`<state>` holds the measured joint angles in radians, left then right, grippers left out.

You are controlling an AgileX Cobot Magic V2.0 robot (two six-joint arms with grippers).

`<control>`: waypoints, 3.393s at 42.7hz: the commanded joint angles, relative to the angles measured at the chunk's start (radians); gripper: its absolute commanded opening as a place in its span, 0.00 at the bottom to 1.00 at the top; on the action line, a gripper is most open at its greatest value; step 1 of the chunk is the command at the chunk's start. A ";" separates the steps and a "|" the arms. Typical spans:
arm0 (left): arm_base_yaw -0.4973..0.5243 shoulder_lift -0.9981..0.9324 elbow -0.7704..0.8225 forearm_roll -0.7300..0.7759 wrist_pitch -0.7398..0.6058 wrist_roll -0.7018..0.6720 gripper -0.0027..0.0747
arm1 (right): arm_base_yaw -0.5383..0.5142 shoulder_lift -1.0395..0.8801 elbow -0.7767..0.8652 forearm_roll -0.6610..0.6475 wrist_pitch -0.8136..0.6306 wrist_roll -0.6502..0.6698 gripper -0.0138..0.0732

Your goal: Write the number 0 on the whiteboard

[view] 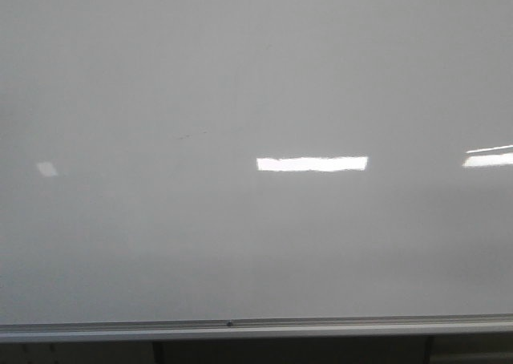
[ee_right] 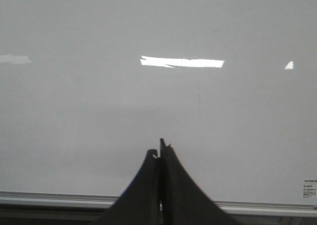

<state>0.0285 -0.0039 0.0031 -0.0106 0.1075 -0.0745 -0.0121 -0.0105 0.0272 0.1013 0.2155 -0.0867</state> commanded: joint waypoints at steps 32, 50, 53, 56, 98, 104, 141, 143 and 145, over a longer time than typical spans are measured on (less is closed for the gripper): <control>0.001 -0.019 0.025 -0.002 -0.076 -0.007 0.01 | -0.008 -0.015 0.000 -0.007 -0.084 -0.003 0.08; 0.001 -0.019 0.025 0.000 -0.128 -0.007 0.01 | -0.008 -0.015 0.000 -0.007 -0.095 -0.003 0.08; 0.001 -0.019 0.025 0.000 -0.175 -0.007 0.01 | -0.008 -0.015 -0.001 -0.007 -0.132 -0.003 0.08; 0.001 -0.019 0.023 -0.001 -0.263 -0.007 0.01 | -0.008 -0.015 -0.012 -0.007 -0.185 -0.003 0.08; 0.001 0.345 -0.435 0.076 0.238 -0.005 0.57 | -0.008 0.293 -0.497 0.026 0.134 0.001 0.43; 0.001 0.345 -0.431 0.078 0.237 -0.005 0.95 | -0.008 0.293 -0.496 0.026 0.133 0.001 0.78; 0.001 1.318 -0.513 0.138 -0.410 -0.005 0.84 | -0.008 0.293 -0.496 0.026 0.133 0.001 0.91; 0.001 1.383 -0.528 0.142 -0.432 -0.005 0.83 | -0.008 0.293 -0.496 0.026 0.133 0.001 0.91; 0.001 1.421 -0.542 0.142 -0.448 -0.005 0.83 | -0.008 0.293 -0.496 0.026 0.133 0.001 0.91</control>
<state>0.0285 1.3654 -0.4903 0.1211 -0.2280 -0.0745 -0.0121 0.2665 -0.4329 0.1262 0.4336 -0.0835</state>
